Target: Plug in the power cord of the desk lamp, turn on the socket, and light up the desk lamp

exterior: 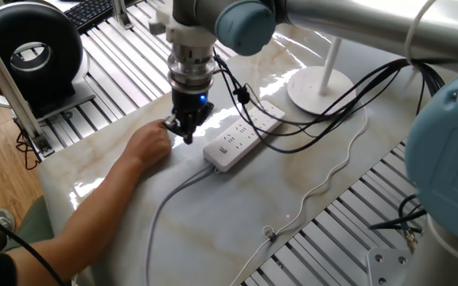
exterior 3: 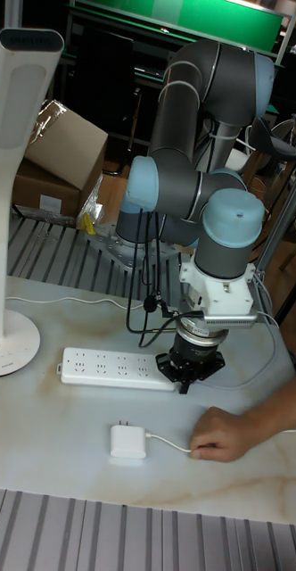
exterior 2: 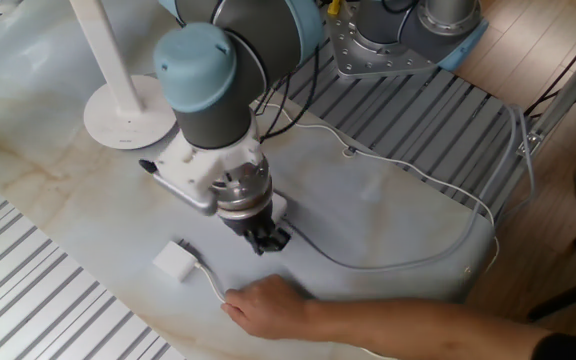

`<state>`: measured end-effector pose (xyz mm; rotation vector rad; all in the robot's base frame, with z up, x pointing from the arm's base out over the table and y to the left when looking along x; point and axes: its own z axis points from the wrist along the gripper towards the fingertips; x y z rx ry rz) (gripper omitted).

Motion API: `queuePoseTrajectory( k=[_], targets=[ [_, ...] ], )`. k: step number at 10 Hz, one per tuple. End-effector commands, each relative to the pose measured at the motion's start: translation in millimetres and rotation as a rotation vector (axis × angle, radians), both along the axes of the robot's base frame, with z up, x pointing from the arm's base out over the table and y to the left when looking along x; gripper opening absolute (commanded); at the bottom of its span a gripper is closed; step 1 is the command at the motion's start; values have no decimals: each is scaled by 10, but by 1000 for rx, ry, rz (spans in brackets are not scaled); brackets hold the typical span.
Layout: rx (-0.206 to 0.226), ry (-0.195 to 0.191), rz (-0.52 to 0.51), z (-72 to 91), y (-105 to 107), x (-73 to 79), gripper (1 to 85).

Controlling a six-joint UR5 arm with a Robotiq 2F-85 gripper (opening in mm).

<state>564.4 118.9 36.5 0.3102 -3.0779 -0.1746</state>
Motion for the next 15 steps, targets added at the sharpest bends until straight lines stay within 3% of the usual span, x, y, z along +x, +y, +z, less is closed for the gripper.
queuePoseTrajectory(
  k=[1,2,3,4,5,6,7,9,10,12,15],
  targets=[
    [-52,3,185,2,-169,-41,10],
    [-90,8,182,0,-269,-45,10],
    [-56,83,63,22,-165,-225,10],
    [-95,103,-26,24,-243,-258,10],
    [-52,84,-128,20,-109,-185,10],
    [-43,41,-190,8,-84,-57,10],
    [-76,11,-212,-2,-175,16,10],
    [-49,30,-271,5,-92,-11,10],
    [-51,21,-296,2,-100,17,10],
    [-244,-64,-108,16,-633,165,10],
    [-307,-58,-11,110,-944,306,10]
  ],
)
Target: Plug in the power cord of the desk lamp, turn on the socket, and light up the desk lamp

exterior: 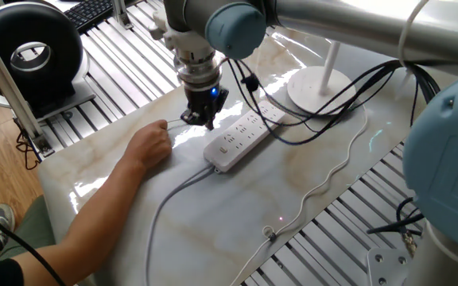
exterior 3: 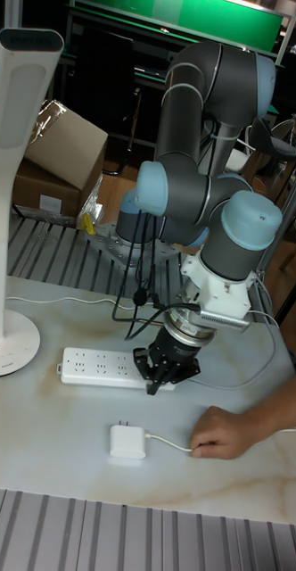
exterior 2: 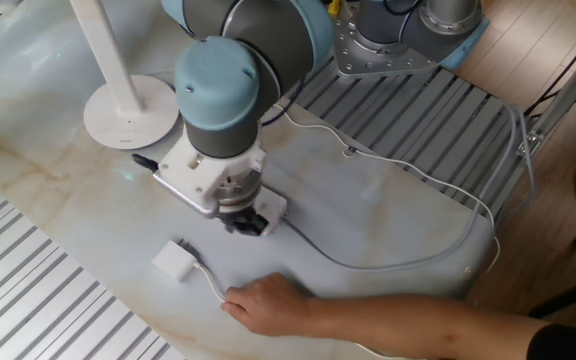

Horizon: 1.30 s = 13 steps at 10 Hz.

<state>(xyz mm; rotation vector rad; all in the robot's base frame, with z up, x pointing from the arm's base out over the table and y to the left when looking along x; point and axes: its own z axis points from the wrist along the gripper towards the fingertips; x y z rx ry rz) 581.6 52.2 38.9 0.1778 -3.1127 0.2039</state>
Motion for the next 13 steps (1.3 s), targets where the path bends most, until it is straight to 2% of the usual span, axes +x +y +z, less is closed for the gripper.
queuePoseTrajectory(
  k=[1,3,4,5,6,7,8,9,11,13],
  targets=[
    [-71,-9,101,96,-358,228,10],
    [-84,-33,121,9,-447,408,10],
    [-112,-33,131,-32,-488,457,10],
    [-116,-7,149,-30,-519,437,10],
    [-66,9,155,-33,-417,398,17],
    [-48,19,174,-25,-366,366,70],
    [-27,31,193,-44,-343,356,87],
    [11,42,207,-79,-293,339,143],
    [37,76,254,-43,-302,292,230],
    [76,79,258,-16,-257,300,277]
  ],
)
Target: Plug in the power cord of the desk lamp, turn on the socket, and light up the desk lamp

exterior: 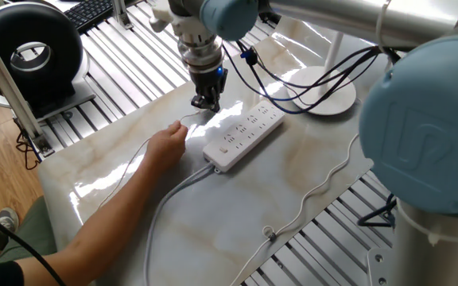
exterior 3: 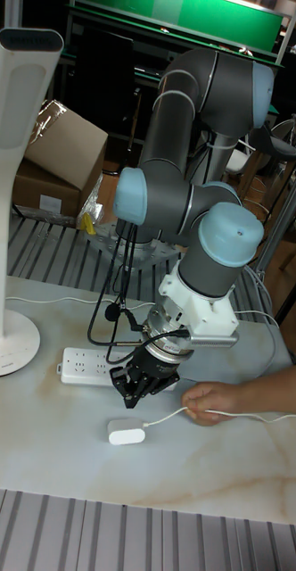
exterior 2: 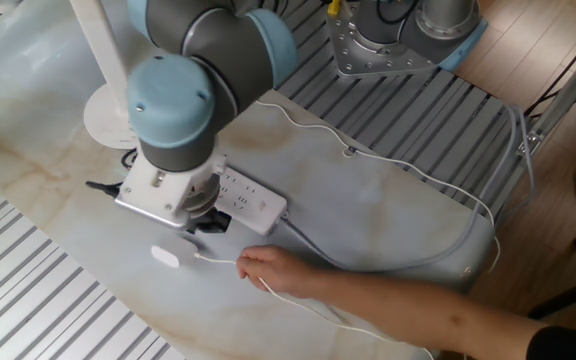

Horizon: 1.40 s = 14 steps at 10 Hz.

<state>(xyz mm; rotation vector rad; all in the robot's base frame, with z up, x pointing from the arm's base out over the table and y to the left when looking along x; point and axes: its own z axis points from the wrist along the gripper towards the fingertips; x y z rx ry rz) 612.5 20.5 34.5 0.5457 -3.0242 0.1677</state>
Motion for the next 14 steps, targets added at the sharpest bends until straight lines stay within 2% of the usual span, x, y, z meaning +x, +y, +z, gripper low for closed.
queuePoseTrajectory(
  k=[1,2,4,5,6,8,9,10,11,12,13,14],
  targets=[
    [59,23,34,61,46,-6,347],
    [69,30,46,109,46,-22,363],
    [63,55,74,206,1,-104,427],
    [65,61,88,241,-52,-92,437],
    [70,79,101,272,-97,-113,493],
    [73,95,127,304,-81,-175,530],
    [77,88,165,307,-78,-146,407],
    [61,100,163,317,-113,-172,350],
    [67,112,-40,323,-1,-238,180],
    [-18,160,-95,392,-165,-391,133],
    [-98,210,-153,482,-319,-564,10],
    [-112,231,-209,513,-342,-635,10]
  ],
)
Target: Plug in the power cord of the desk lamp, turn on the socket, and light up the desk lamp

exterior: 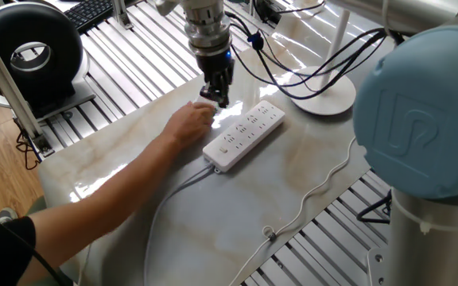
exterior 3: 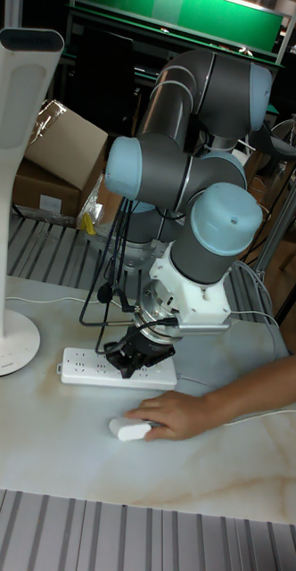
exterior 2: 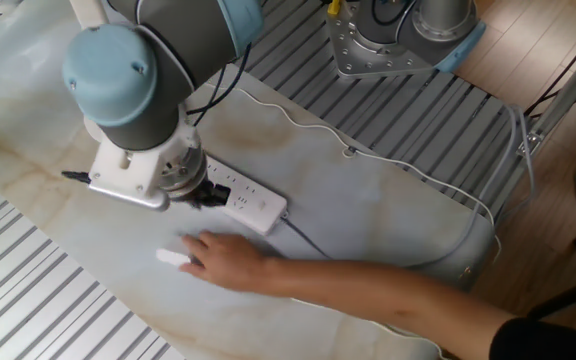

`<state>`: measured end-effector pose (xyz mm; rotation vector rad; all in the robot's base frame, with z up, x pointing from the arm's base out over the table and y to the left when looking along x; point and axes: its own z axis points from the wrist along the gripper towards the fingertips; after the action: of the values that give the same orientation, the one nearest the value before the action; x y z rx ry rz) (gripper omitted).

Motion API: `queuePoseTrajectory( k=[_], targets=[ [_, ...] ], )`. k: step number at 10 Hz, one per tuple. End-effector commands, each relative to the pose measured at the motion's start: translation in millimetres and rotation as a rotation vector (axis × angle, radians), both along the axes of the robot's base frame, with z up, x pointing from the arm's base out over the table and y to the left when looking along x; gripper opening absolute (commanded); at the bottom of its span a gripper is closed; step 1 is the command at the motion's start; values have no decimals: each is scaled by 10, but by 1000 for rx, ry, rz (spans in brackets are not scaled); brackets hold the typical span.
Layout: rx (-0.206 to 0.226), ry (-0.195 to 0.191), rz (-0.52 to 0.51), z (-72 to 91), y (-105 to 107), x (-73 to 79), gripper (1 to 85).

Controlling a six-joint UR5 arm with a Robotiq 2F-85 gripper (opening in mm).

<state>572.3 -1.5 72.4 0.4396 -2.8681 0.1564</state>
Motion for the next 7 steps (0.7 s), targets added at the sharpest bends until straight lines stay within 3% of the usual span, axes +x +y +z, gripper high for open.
queuePoseTrajectory(
  k=[1,2,3,4,5,6,7],
  targets=[
    [-61,74,-183,138,-19,-267,10],
    [-20,76,-211,145,112,-283,10],
    [-63,86,-164,190,-49,-322,10],
    [35,108,-113,176,168,-366,10],
    [83,29,21,146,174,-141,253],
    [119,34,120,175,212,-156,287],
    [132,48,299,199,152,-158,363]
  ],
)
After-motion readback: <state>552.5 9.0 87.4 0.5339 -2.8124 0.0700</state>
